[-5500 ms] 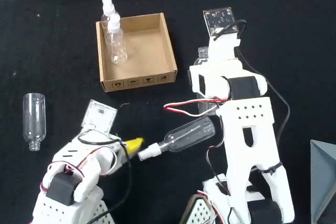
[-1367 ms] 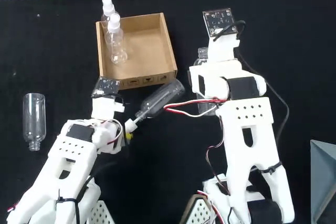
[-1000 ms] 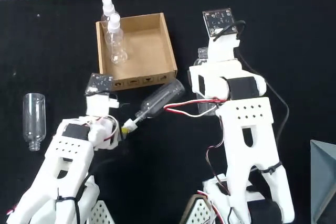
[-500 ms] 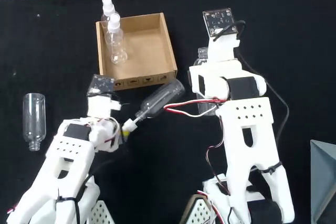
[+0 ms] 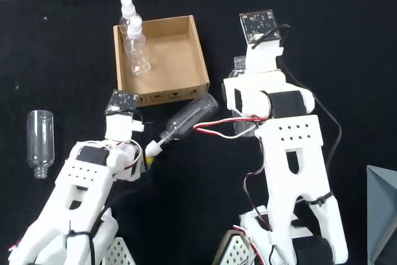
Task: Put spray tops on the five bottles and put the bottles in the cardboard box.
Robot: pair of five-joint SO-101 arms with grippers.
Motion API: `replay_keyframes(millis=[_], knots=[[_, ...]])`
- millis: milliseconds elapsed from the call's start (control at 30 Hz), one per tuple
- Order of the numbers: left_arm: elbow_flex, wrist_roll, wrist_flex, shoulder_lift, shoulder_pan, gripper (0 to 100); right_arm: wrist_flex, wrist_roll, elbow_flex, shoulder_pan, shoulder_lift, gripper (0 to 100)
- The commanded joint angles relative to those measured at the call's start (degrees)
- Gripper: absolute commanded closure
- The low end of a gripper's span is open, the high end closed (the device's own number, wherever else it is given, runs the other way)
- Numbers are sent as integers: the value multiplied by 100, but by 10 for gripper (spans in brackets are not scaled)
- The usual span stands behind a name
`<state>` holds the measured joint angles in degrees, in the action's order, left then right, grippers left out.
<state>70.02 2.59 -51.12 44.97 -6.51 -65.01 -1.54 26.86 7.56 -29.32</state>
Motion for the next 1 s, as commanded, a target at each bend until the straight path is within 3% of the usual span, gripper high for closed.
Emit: replay_keyframes(millis=[0,267,433,700,967], knots=[[-585,62,-70,-686,101,754,167,44,22,9,-251,907],[-1578,-185,-88,-2215,620,759,167,35,22,-9,-251,907],[-1745,-290,-88,-2277,989,759,167,26,22,-9,-251,907],[-2185,-1064,-26,-2374,1640,759,167,26,22,-9,-259,907],[-2334,-1670,-79,-2488,1701,759,167,26,22,-9,-268,907]])
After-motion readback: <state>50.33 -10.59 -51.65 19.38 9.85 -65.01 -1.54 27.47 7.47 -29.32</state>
